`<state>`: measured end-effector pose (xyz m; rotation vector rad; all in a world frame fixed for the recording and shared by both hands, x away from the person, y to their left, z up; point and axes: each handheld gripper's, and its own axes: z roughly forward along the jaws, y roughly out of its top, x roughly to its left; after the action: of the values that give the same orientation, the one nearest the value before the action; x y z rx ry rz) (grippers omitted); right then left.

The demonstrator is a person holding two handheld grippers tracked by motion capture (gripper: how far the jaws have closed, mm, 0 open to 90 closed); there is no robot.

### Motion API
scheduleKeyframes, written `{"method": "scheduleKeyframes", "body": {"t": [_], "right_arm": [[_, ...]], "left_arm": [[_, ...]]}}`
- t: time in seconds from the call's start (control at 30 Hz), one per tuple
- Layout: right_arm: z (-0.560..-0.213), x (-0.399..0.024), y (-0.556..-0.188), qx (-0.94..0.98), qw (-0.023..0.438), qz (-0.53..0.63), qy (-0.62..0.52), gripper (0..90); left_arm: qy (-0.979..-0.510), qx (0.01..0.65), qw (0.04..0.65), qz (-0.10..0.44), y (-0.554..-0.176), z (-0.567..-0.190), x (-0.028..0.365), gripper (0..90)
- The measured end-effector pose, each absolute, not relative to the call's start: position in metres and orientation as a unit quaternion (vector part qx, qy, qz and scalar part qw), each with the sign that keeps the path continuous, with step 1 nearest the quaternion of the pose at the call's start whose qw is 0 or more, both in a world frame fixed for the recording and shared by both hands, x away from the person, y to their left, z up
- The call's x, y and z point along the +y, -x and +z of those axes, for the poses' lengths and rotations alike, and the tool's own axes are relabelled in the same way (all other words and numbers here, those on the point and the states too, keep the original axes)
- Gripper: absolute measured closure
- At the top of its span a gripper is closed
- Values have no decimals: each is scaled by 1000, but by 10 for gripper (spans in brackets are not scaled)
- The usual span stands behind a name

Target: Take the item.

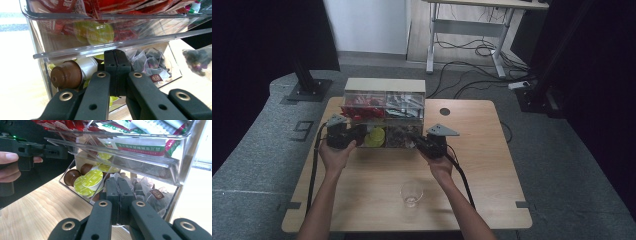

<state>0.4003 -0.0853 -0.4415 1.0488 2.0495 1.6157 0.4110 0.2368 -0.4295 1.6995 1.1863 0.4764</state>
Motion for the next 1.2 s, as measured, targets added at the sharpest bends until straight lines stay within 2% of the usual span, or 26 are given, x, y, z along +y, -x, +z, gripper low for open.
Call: {"method": "scheduleKeyframes", "body": {"t": [1.2], "right_arm": [[-441,-116,-353,713,161,585,-351,882]], "left_arm": [[-699,487,485,197,-411,-429,236,900]]}}
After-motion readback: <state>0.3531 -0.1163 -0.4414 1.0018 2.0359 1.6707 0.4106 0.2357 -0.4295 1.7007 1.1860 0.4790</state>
